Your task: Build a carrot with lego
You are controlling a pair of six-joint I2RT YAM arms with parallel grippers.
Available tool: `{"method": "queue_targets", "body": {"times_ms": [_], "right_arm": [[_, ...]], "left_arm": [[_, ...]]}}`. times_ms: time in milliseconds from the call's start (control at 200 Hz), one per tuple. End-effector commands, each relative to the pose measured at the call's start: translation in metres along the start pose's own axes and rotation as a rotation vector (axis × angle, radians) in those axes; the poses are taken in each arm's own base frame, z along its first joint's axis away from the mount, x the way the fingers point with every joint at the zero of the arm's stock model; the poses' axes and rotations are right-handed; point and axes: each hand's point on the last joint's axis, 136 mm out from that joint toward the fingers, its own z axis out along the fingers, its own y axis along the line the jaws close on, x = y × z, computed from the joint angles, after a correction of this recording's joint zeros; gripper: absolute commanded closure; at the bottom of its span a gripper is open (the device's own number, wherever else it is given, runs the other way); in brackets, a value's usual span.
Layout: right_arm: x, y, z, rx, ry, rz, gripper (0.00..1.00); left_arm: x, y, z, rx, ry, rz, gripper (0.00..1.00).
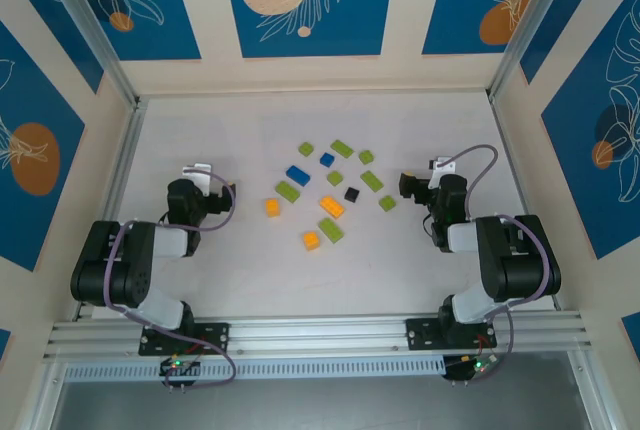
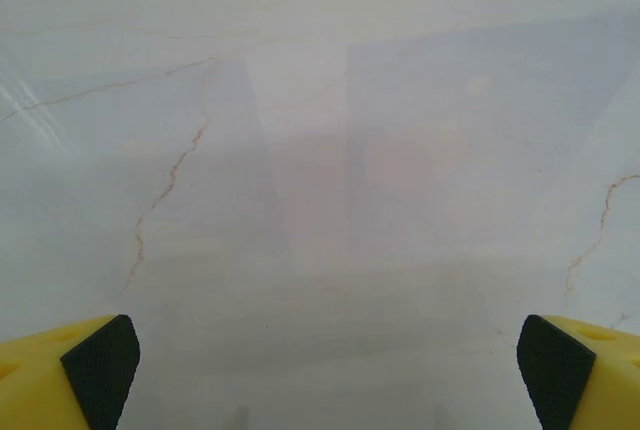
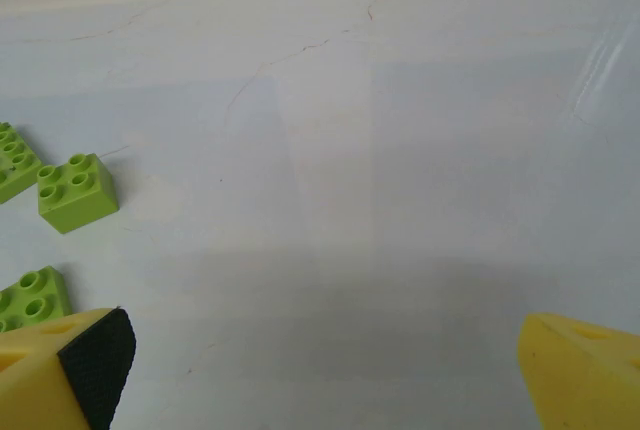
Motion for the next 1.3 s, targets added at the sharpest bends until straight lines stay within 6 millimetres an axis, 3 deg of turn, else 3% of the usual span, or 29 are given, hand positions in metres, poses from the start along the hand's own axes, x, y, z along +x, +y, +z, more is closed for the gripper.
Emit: {"method": "queue_targets", "body": {"times_ms": [0,810,895,1005,1125,1290], "right_arm": [[-0.014,0.003,0.002,-0.019,-0.037,0.011,0.01],[-0.015,0.003,0.002,-0.018,-0.038,0.006,0.0],[-0.015,0.003,0.001,-0.012,-0.042,0.003,0.08],[-0.028,0.006,-0.005,0.031,-0.042,-0.029,0.1],[-0.049,0.013,-0.022,0.089,0.073,0.01,0.09],[-0.065,0.068,-0.066,-0.079,0.225,0.063,0.01]], "left_arm": [[-0.015,-0.003,0.002,0.019,-0.046,0.015,0.0],[-0.015,-0.003,0.001,0.019,-0.046,0.015,0.0],[-0.015,-0.003,0.001,0.018,-0.05,0.015,0.0],[-0.042,0.011,-0.012,-0.052,-0.007,-0.018,0.0],[-0.072,0.029,-0.037,-0.152,0.038,-0.12,0.0],[-0.1,0.022,-0.069,-0.11,0.026,-0.235,0.0]]}}
